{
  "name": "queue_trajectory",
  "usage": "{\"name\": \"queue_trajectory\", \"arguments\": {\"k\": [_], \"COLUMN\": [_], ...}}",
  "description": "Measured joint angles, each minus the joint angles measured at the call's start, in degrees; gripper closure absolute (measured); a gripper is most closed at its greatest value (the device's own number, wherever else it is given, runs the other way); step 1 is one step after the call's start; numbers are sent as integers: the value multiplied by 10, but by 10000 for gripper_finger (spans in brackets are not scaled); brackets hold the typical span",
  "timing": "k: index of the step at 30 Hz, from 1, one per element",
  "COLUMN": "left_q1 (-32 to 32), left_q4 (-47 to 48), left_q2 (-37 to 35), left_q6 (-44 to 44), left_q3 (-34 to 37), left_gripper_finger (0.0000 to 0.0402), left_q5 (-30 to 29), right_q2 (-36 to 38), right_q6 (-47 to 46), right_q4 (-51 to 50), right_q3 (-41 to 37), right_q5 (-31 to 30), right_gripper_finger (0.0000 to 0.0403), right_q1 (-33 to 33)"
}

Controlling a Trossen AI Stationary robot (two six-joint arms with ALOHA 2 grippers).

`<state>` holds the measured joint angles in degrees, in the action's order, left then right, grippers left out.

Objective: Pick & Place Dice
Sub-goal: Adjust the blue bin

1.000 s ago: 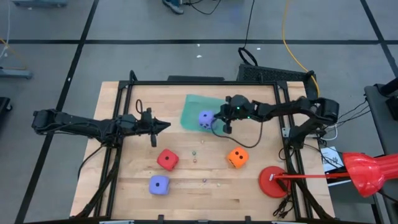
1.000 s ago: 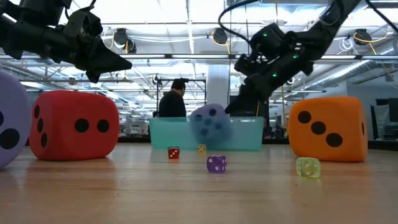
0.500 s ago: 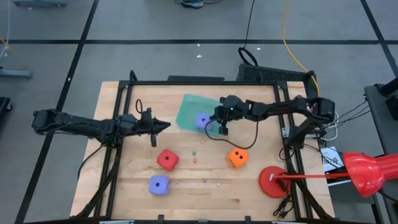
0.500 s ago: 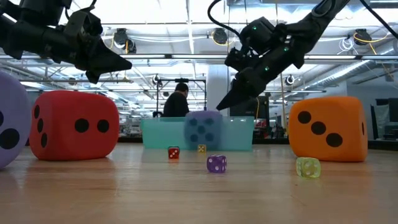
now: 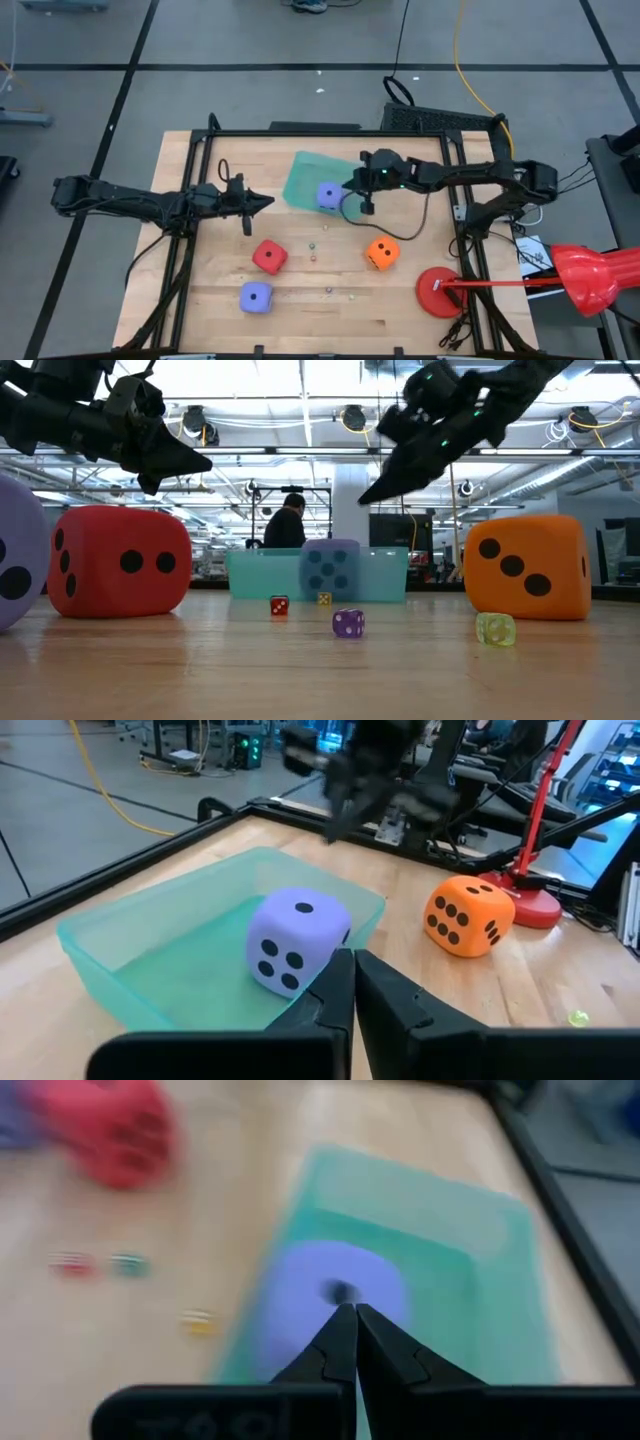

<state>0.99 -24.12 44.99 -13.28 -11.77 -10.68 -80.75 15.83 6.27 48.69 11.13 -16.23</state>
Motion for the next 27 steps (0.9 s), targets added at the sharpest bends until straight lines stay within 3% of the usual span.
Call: {"name": "queue_trajectory", "arguments": {"k": [5,9,16,22,27], "left_q1": [0,1,3,3,4], "left_q4": [0,-1,-2,-1,-1], "left_q2": [0,0,0,0,0], "left_q6": [-5,-8,-31,-36,-36], "left_q3": [0,0,0,0,0], "left_gripper_finger": [397,380,385,395,374], "left_q5": [0,-17,-69,-75,-76], "right_q2": [66,83,34,-2,-29], "right_q6": [-20,-34,-92,-116,-122], "right_q4": [3,36,133,150,152], "right_q3": [-62,-121,-155,-155,-141], "right_q5": [79,99,31,-88,-95], "right_gripper_finger": [403,403,403,403,403], "right_q1": [20,51,106,122,124]}}
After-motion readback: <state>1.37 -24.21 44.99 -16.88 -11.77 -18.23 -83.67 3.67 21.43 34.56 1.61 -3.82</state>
